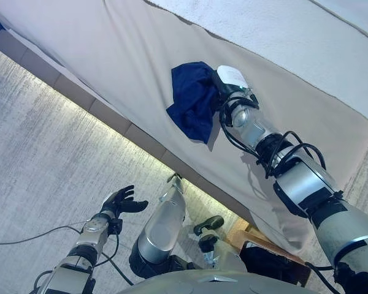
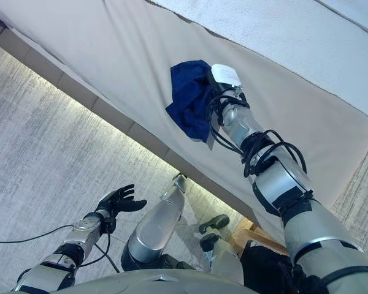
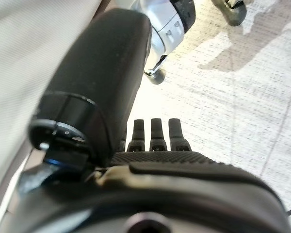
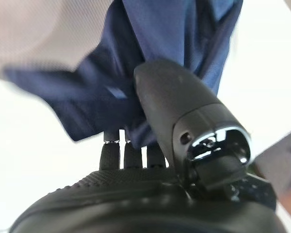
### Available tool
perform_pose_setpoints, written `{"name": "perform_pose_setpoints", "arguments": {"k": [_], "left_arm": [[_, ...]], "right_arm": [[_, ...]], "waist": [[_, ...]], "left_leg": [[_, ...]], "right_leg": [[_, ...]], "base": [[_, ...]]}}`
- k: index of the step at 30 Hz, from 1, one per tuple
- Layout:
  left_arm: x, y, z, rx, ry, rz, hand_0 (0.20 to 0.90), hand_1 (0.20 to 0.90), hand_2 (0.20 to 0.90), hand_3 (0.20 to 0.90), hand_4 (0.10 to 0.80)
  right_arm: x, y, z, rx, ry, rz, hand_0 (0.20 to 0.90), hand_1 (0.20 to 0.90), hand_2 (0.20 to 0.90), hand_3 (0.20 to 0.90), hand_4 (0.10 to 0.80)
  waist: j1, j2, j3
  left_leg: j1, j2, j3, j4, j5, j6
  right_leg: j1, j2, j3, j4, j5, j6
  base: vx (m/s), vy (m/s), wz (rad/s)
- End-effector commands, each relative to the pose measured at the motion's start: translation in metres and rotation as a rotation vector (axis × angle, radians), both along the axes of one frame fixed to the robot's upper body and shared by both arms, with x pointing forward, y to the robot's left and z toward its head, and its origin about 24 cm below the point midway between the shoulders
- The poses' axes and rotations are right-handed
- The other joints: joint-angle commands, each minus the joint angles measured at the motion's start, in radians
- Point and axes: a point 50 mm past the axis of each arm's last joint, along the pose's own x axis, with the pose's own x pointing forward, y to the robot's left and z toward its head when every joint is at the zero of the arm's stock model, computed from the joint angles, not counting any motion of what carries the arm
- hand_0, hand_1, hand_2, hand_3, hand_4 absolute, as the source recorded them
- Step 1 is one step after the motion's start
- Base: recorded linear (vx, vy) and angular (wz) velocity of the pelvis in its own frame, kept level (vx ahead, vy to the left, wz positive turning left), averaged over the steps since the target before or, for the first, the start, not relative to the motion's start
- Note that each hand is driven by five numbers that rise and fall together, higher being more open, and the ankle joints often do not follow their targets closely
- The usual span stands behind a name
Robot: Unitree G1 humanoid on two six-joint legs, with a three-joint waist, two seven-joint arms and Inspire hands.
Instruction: Pick up the clothes from the bed and place them into the basket
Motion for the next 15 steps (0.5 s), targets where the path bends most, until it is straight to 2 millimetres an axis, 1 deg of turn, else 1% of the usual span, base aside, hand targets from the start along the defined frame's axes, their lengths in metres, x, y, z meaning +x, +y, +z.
{"name": "perform_pose_setpoints", "arguments": {"k": [1, 3, 6, 7, 8, 9, 12, 13, 14, 15], "left_arm": [[-0.044, 0.013, -0.018, 0.058, 0.108, -0.008, 0.9, 0.9, 0.9, 0.9, 0.8], [-0.052, 0.016, -0.021, 0.074, 0.13, -0.005, 0.9, 0.9, 0.9, 0.9, 0.8], [-0.069, 0.021, -0.028, 0.101, 0.19, 0.009, 0.9, 0.9, 0.9, 0.9, 0.8], [-0.071, 0.022, -0.028, 0.11, 0.198, 0.003, 0.9, 0.9, 0.9, 0.9, 0.8], [-0.075, 0.022, -0.03, 0.125, 0.218, -0.003, 0.9, 0.9, 0.9, 0.9, 0.8], [-0.078, 0.023, -0.031, 0.135, 0.232, 0.001, 0.9, 0.9, 0.9, 0.9, 0.8], [-0.085, 0.023, -0.035, 0.166, 0.286, -0.014, 0.9, 0.9, 0.9, 0.9, 0.8], [-0.089, 0.023, -0.037, 0.168, 0.317, -0.006, 0.9, 0.9, 0.9, 0.9, 0.8], [-0.089, 0.022, -0.037, 0.169, 0.318, -0.007, 0.9, 0.9, 0.9, 0.9, 0.8], [-0.09, 0.022, -0.038, 0.167, 0.329, 0.001, 0.9, 0.9, 0.9, 0.9, 0.8]], "right_arm": [[-0.007, -0.001, 0.05, 0.222, -0.268, 0.002, 0.3, 0.3, 0.3, 0.2, 0.1], [-0.011, -0.01, 0.047, 0.323, -0.288, -0.027, 0.3, 0.3, 0.3, 0.2, 0.1], [-0.022, -0.026, 0.037, 0.453, -0.329, -0.059, 0.3, 0.3, 0.3, 0.2, 0.1], [-0.024, -0.029, 0.035, 0.467, -0.338, -0.071, 0.3, 0.3, 0.3, 0.2, 0.1], [-0.029, -0.035, 0.032, 0.501, -0.362, -0.09, 0.3, 0.3, 0.3, 0.2, 0.1], [-0.033, -0.038, 0.031, 0.534, -0.38, -0.095, 0.3, 0.3, 0.3, 0.2, 0.1], [-0.046, -0.049, 0.034, 0.61, -0.451, -0.094, 0.3, 0.3, 0.3, 0.2, 0.1], [-0.057, -0.053, 0.04, 0.639, -0.495, -0.07, 0.3, 0.3, 0.3, 0.2, 0.1], [-0.057, -0.053, 0.04, 0.641, -0.499, -0.073, 0.3, 0.3, 0.3, 0.2, 0.1], [-0.062, -0.055, 0.043, 0.651, -0.517, -0.063, 0.3, 0.3, 0.3, 0.2, 0.1]], "waist": [[-0.018, 0.025, -0.045], [-0.043, 0.016, -0.064], [-0.103, 0.001, -0.11], [-0.11, 0.0, -0.116], [-0.136, -0.002, -0.134], [-0.154, -0.004, -0.149], [-0.214, -0.009, -0.195], [-0.257, -0.004, -0.225], [-0.26, -0.003, -0.229], [-0.279, -0.001, -0.242]], "left_leg": [[0.165, 0.07, 0.128, -0.194, -0.027, 0.07], [0.189, 0.073, 0.141, -0.198, -0.037, 0.07], [0.238, 0.079, 0.18, -0.203, -0.057, 0.074], [0.245, 0.08, 0.187, -0.205, -0.06, 0.074], [0.246, 0.076, 0.204, -0.199, -0.049, 0.082], [0.258, 0.078, 0.218, -0.203, -0.052, 0.083], [0.296, 0.088, 0.266, -0.214, -0.063, 0.082], [0.32, 0.095, 0.303, -0.222, -0.068, 0.081], [0.318, 0.096, 0.304, -0.223, -0.065, 0.081], [0.327, 0.099, 0.323, -0.224, -0.069, 0.08]], "right_leg": [[0.034, -0.012, 0.043, 0.183, -0.044, -0.025], [0.05, 0.003, 0.066, 0.154, -0.039, -0.026], [0.079, 0.035, 0.119, 0.099, -0.032, -0.025], [0.083, 0.039, 0.126, 0.092, -0.031, -0.025], [0.086, 0.047, 0.131, 0.07, -0.009, -0.03], [0.092, 0.056, 0.142, 0.057, -0.007, -0.029], [0.112, 0.089, 0.186, 0.007, -0.017, -0.026], [0.122, 0.108, 0.215, -0.022, -0.03, -0.027], [0.12, 0.109, 0.216, -0.026, -0.028, -0.027], [0.125, 0.116, 0.227, -0.037, -0.031, -0.029]], "base": [[0.006, -0.056, -0.26], [-0.009, -0.073, -0.3], [-0.005, -0.075, -0.41], [-0.062, -0.064, -0.5], [-0.068, -0.069, -0.53], [-0.07, -0.082, -0.56], [-0.007, -0.108, -0.6], [-0.008, -0.061, -0.69], [-0.006, -0.028, -0.77], [0.001, -0.029, -0.81]]}}
